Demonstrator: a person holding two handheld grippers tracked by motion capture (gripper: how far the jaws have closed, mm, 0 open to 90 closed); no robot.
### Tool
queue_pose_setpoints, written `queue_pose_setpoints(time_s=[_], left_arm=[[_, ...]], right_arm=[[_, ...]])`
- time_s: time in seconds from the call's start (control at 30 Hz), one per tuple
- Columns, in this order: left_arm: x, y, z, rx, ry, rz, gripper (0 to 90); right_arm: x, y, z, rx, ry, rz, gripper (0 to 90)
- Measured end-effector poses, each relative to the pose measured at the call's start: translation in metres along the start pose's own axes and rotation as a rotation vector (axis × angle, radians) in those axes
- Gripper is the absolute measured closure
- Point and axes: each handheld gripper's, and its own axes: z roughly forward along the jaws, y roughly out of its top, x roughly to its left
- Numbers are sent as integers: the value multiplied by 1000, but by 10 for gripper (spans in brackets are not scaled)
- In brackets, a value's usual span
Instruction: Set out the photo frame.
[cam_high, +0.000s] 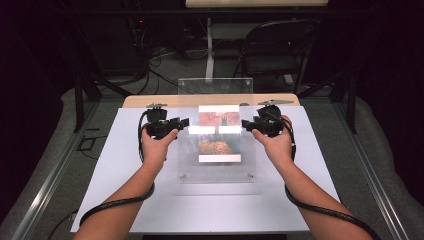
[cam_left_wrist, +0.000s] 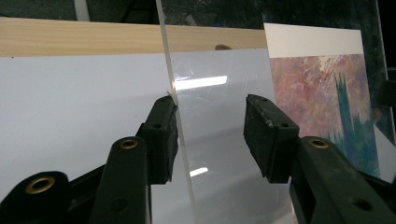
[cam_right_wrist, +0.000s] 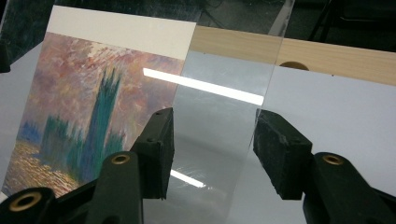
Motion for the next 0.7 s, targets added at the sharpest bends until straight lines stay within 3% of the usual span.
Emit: queue_pose_setpoints(time_s=[0.7], left_arm=[[-10,-6,-22,-21,-13,29,601]], right_arm=[[12,-4,-26,-17,-21,-52,540]])
